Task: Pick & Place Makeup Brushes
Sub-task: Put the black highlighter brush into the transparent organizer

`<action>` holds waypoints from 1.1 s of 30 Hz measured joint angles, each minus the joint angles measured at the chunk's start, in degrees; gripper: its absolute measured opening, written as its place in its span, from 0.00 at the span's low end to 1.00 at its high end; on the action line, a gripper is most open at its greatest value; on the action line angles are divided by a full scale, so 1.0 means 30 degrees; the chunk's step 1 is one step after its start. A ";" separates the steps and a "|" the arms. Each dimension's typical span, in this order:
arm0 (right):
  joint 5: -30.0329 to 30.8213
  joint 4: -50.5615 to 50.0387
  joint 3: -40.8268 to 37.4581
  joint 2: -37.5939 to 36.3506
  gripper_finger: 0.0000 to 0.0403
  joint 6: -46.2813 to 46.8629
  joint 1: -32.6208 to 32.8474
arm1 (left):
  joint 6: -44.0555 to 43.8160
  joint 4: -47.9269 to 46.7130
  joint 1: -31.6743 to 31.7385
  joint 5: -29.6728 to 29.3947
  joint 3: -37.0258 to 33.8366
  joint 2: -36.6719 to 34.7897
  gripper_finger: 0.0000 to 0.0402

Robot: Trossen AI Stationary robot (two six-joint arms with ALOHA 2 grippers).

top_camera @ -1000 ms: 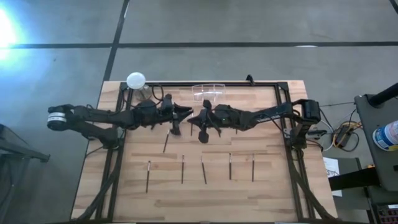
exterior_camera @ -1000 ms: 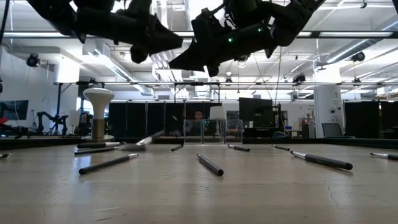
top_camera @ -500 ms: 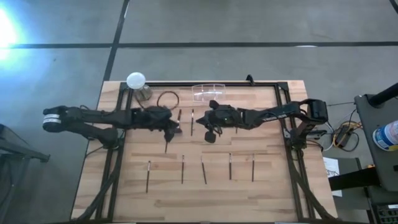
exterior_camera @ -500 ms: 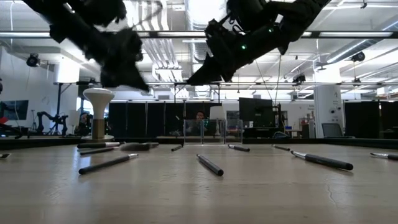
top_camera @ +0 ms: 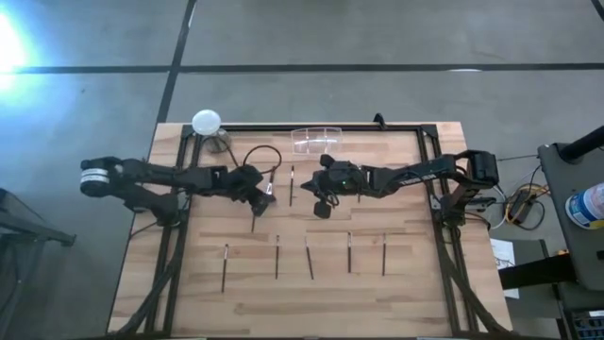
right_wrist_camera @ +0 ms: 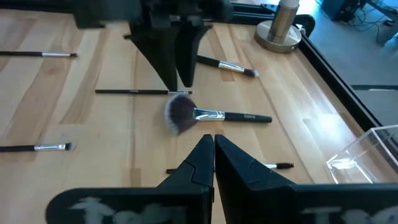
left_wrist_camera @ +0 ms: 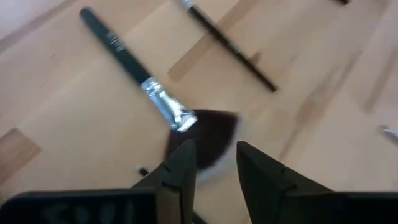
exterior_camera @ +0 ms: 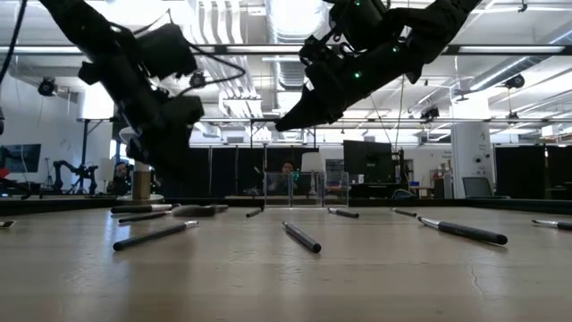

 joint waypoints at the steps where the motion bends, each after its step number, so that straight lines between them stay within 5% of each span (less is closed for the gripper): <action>1: 0.0000 0.0000 -0.0013 0.0000 0.02 -0.0031 0.0013 | 0.0013 -0.0020 0.0140 0.0000 0.0000 0.0317 0.27; 18: -0.0058 0.0013 -0.0056 0.0000 0.02 -0.0045 0.0020 | 0.2263 0.1786 0.0359 -0.0138 0.0152 0.3989 0.22; 23: -0.0053 0.0005 -0.0064 0.0000 0.02 -0.0232 0.0020 | 0.2780 0.1527 0.0354 0.0010 0.0080 0.3449 0.03; 33: -0.0005 0.0021 -0.0064 0.0000 0.02 -0.1631 0.0013 | 0.3816 0.0538 0.0367 0.0921 -0.0029 -0.0022 0.00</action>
